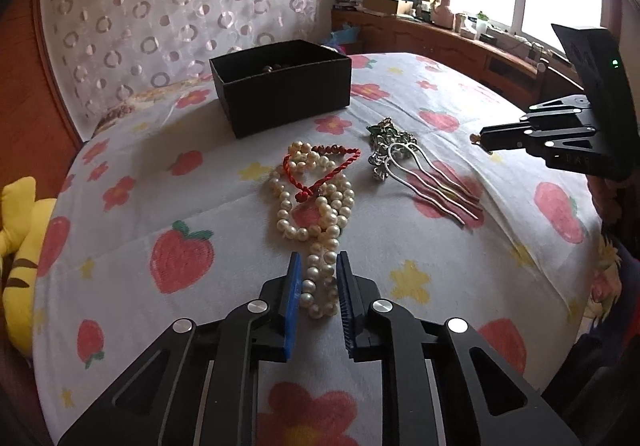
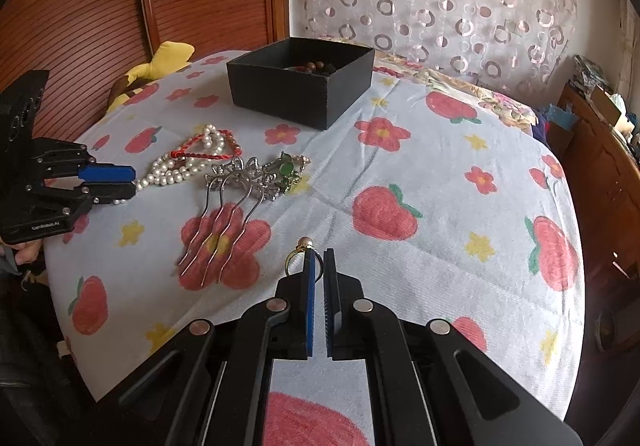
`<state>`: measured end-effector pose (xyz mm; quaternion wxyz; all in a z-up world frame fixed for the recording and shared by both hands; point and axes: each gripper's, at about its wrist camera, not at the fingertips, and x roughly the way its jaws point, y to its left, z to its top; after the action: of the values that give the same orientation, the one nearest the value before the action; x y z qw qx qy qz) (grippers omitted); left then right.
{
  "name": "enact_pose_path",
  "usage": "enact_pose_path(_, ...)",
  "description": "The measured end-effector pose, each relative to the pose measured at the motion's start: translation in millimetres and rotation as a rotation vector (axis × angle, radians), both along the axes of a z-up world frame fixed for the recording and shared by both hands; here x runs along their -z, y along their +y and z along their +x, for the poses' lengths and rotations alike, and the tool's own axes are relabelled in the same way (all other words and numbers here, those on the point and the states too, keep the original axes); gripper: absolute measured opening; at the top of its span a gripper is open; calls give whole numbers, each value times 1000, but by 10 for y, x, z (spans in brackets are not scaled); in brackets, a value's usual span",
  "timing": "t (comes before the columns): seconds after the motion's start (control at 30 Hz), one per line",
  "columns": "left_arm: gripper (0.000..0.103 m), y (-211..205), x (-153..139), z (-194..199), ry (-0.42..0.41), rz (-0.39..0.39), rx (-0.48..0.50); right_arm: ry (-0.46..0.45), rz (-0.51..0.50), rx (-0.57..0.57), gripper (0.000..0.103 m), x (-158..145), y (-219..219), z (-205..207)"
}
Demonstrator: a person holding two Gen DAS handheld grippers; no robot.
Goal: Organize jewelry
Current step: 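Grasp the pearl necklace with left gripper while right gripper grasps the gold ring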
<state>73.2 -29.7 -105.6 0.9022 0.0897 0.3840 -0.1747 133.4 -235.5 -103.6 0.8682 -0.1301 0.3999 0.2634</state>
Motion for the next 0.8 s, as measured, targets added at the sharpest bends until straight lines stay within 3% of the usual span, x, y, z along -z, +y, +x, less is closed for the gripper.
enact_pose_path(0.37, 0, 185, 40, 6, 39, -9, -21, -2, 4, -7, 5, -7, 22, -12)
enact_pose_path(0.8, 0, 19, -26, 92, 15, 43, 22, 0, 3, -6, 5, -12, 33, -13)
